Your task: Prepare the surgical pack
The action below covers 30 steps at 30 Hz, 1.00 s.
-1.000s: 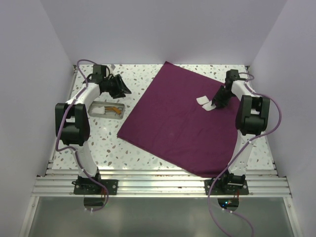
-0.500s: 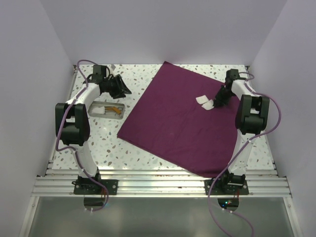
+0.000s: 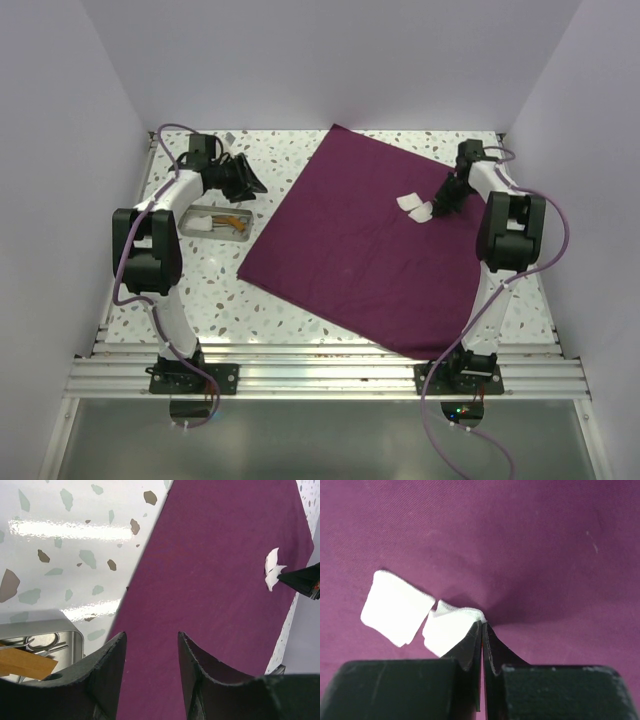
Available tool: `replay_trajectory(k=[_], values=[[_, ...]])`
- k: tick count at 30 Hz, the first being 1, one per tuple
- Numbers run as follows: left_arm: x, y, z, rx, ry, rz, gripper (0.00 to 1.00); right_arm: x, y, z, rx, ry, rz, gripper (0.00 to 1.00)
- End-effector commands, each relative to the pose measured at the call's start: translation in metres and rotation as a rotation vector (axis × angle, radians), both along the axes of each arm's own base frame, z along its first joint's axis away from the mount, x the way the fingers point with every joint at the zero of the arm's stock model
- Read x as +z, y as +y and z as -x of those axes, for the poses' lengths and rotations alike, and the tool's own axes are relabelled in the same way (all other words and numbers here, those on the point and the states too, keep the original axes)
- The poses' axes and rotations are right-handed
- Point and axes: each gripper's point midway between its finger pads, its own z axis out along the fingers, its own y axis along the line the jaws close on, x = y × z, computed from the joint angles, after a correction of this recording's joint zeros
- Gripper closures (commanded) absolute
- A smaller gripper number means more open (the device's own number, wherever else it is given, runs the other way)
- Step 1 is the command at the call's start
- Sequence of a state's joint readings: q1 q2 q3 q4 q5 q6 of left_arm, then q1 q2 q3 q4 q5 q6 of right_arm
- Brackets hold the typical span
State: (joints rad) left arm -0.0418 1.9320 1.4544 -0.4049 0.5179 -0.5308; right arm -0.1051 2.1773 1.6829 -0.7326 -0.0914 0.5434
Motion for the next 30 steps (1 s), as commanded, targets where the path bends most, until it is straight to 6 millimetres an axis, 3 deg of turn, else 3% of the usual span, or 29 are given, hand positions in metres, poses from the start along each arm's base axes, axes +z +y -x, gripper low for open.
replay_trajectory(k=[1, 7, 13, 20, 24, 30], values=[[0.015, -0.002, -0.004, -0.020, -0.061, 0.015, 0.51, 0.054, 0.000, -0.004, -0.029, -0.097, 0.007, 1.00], [0.012, -0.002, -0.002, -0.025, -0.052, 0.015, 0.51, 0.083, 0.010, 0.004, -0.039, -0.135, -0.027, 1.00], [0.008, -0.004, -0.003, -0.028, -0.038, 0.032, 0.51, 0.099, 0.033, -0.009, -0.029, -0.181, -0.101, 1.00], [0.008, -0.004, -0.005, -0.030, -0.039, 0.028, 0.51, 0.089, 0.060, -0.044, -0.025, -0.204, -0.169, 1.00], [0.008, -0.004, -0.006, -0.029, -0.040, 0.023, 0.51, 0.096, 0.071, -0.070, -0.037, -0.247, -0.206, 1.00], [0.008, -0.002, -0.008, -0.026, -0.041, 0.020, 0.51, 0.080, 0.071, -0.078, -0.064, -0.231, -0.209, 1.00]])
